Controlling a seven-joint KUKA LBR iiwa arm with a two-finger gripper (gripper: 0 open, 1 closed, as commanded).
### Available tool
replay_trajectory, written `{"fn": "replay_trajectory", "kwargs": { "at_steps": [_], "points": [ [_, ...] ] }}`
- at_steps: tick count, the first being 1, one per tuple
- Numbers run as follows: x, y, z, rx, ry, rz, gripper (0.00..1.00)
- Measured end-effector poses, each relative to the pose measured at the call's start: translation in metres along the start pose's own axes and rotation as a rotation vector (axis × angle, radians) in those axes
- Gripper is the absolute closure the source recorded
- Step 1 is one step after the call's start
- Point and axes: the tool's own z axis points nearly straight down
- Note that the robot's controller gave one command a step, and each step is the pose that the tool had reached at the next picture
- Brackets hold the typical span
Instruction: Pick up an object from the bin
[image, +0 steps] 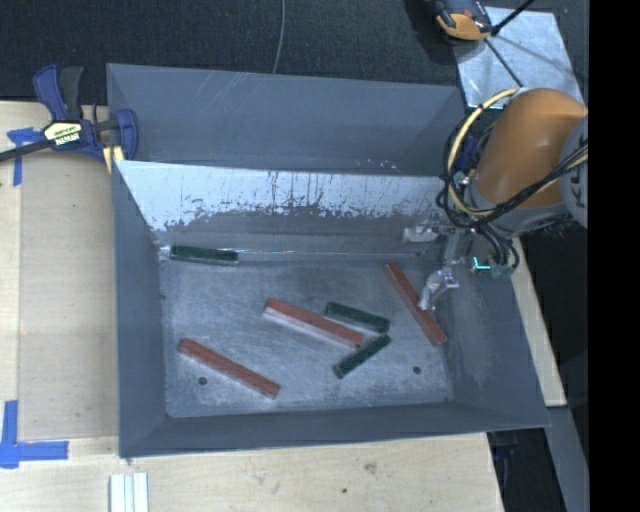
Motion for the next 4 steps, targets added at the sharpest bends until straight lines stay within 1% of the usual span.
{"fn": "replay_trajectory", "kwargs": {
  "at_steps": [1, 2, 3, 4],
  "points": [
    [-0.002, 0.0, -0.005, 0.001, -0.008, -0.002, 0.0],
    [0.002, 0.001, 0.052, -0.005, -0.02, 0.039, 1.0],
    [0.002, 0.001, 0.052, -0.005, -0.02, 0.039, 1.0],
    [0.0, -0.013, -0.138, 0.002, -0.015, 0.026, 1.0]
  ]
}}
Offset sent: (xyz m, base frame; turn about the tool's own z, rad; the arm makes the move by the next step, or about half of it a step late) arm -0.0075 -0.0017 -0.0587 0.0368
